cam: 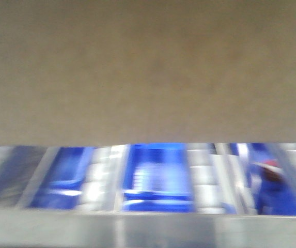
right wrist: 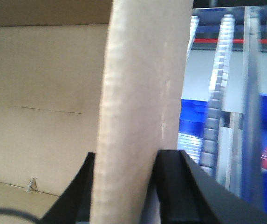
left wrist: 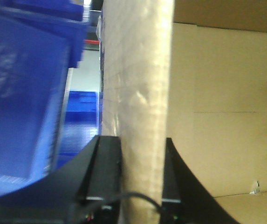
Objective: Grab box from left shelf to table start
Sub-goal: 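Turn the base away from the shelf holding the box in both grippers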
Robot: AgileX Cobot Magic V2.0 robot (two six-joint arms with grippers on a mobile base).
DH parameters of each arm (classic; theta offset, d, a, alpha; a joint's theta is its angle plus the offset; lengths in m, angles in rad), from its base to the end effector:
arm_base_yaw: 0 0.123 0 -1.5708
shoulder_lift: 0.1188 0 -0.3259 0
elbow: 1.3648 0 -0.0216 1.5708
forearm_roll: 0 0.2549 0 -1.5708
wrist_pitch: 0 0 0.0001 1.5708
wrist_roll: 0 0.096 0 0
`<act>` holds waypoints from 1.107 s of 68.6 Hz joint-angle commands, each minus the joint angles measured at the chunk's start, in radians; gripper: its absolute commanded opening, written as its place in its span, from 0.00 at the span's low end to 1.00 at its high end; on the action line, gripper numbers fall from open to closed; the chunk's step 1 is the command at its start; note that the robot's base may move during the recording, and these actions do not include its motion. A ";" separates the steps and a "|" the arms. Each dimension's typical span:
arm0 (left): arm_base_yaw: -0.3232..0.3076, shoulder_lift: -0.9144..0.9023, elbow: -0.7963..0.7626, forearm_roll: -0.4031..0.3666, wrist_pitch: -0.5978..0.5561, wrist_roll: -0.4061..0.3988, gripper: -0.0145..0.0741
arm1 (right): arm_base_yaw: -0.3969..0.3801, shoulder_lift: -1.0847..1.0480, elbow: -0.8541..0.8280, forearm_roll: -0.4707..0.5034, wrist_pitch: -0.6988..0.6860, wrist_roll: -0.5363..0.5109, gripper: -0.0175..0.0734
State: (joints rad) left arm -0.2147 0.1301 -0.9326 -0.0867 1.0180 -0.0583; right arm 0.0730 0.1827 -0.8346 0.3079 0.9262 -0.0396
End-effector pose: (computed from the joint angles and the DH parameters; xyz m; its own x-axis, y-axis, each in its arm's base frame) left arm -0.0769 0.0095 0.4027 -0.1522 -0.0727 -0.9857 0.2696 0.9564 -0.1121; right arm -0.0471 0.0199 0.3922 -0.2068 0.1295 -0.9698 -0.2815 0.9414 0.1857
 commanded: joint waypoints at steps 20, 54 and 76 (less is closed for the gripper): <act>-0.009 0.008 -0.038 -0.051 -0.132 -0.028 0.06 | -0.006 0.016 -0.027 -0.039 -0.078 0.007 0.26; -0.009 0.008 -0.038 -0.051 -0.132 -0.028 0.06 | -0.006 0.016 -0.027 -0.039 -0.078 0.007 0.26; -0.009 0.008 -0.038 -0.051 -0.132 -0.028 0.06 | -0.006 0.016 -0.027 -0.039 -0.078 0.007 0.26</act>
State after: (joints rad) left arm -0.2147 0.1301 -0.9326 -0.0867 1.0180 -0.0583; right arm 0.0730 0.1827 -0.8346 0.3079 0.9262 -0.0396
